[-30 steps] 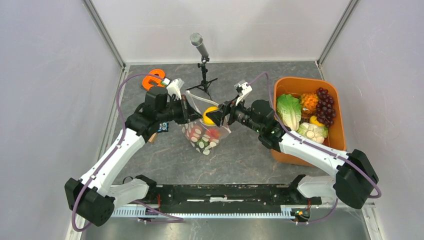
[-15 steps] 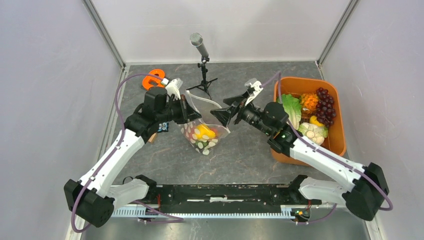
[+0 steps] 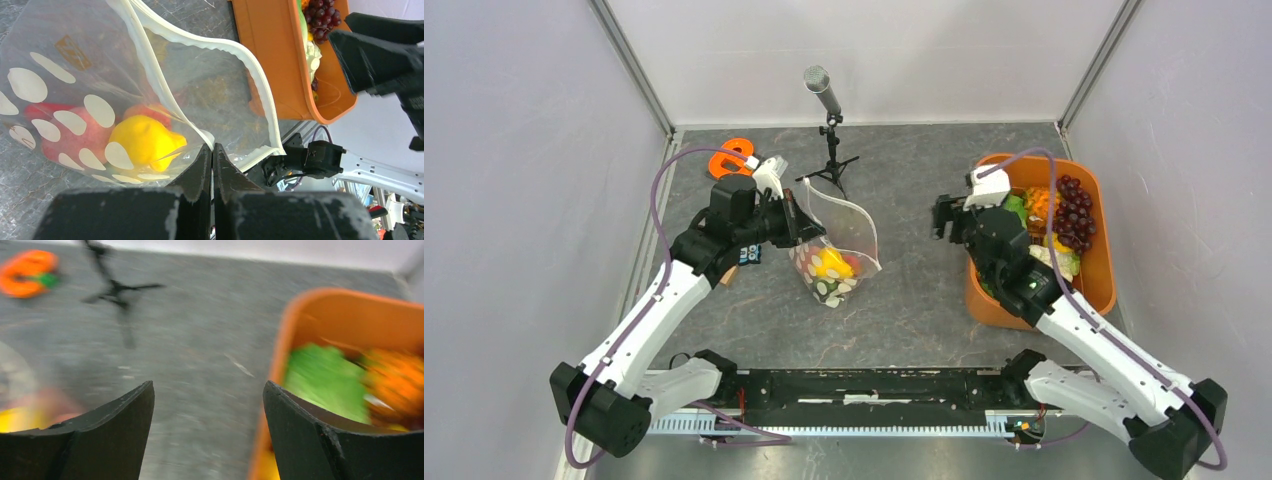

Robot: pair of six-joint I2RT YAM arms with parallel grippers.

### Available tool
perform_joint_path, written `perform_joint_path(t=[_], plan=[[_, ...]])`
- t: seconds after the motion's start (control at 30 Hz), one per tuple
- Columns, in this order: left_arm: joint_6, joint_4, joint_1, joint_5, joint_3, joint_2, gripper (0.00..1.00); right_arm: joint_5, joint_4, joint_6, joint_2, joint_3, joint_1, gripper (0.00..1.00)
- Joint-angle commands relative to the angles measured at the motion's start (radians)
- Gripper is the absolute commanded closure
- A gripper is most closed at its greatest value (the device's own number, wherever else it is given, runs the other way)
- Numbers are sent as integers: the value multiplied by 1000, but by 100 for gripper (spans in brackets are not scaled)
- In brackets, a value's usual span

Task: Place the food in the zip-top bag and seal the zipper
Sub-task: Adjust the fake fruit in the bin.

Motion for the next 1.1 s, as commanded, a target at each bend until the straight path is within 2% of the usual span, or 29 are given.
perform_joint_path(t=[0.0,0.3,0.5,0.7,0.9,1.07], plan=[[38,31,-4,8,-1,-3,98,85,-325,-61,-35,40,-217,19],[27,45,-4,39,11,19,98,-64,-390,-31,-74,-24,-594,21],[42,26,-4,40,5,14,98,-134,-346,-43,-72,-39,-761,20],[32,40,-4,38,-8,-1,98,-100,-308,-67,-3,-23,-837,20],[34,38,-4,45,-3,0,98,57,-185,-65,29,-57,-846,22],[34,41,-4,43,-6,-3,98,-47,-175,-58,133,-19,-874,20]])
